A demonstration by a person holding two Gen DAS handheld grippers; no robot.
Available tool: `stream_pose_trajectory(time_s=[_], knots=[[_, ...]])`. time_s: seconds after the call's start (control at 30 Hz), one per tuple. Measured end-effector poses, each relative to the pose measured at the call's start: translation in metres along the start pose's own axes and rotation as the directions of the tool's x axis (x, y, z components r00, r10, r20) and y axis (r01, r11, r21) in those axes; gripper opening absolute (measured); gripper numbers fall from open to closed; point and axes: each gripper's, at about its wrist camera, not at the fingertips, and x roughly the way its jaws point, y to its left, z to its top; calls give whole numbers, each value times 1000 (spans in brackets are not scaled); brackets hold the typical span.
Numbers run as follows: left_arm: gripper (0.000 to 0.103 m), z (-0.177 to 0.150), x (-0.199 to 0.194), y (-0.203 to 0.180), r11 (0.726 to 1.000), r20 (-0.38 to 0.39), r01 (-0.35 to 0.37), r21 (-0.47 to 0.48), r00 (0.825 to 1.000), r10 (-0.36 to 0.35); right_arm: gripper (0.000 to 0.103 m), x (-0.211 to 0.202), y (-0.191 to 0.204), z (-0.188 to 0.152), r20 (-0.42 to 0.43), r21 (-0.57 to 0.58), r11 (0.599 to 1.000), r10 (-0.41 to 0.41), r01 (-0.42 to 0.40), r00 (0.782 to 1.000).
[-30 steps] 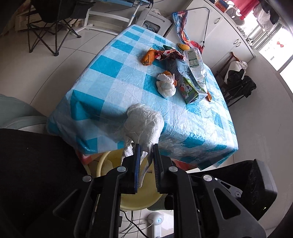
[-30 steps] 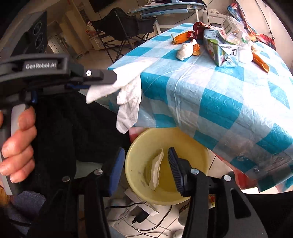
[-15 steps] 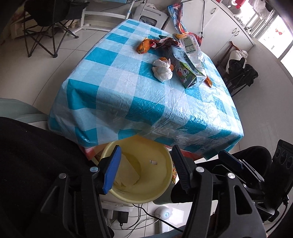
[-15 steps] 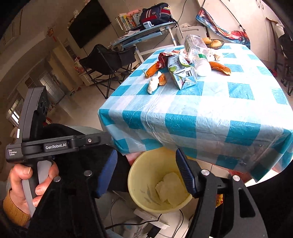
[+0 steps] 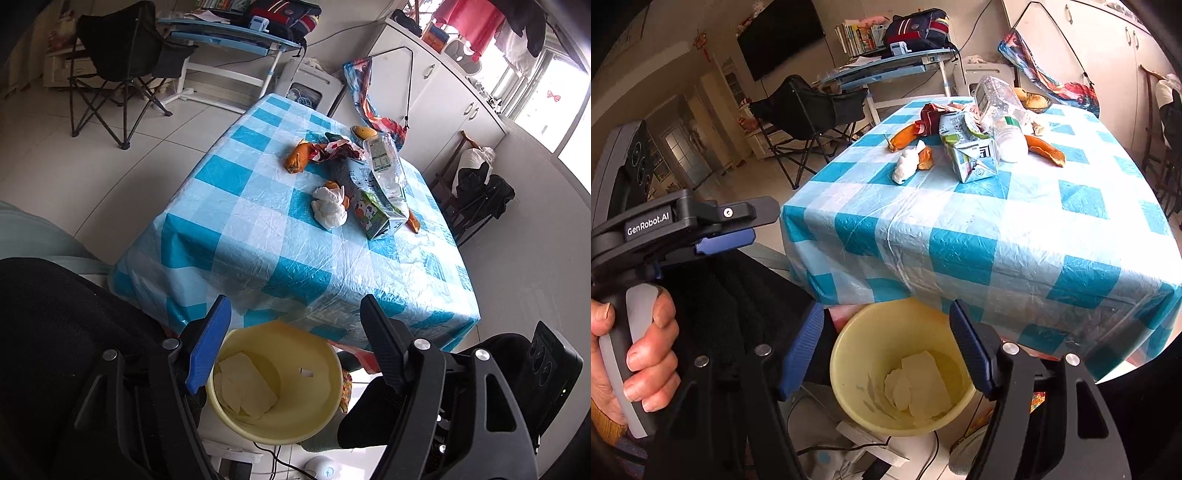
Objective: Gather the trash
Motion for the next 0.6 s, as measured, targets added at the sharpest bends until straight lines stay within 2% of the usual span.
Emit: stream_pose_trajectory(time_s=[0.2,0.37,0.6], knots=[[77,1,-10,-10,997,78,-49,55,996,45,69,6,6,-3,-18,-36,999,-16,16,1000],[78,0,-8,-14,994,77,-64,85,995,57,71,7,5,-4,-21,-34,999,-23,22,1000],[78,0,-6,-13,995,68,-69,76,996,63,72,8,5,-5,-28,-34,999,-28,27,999]])
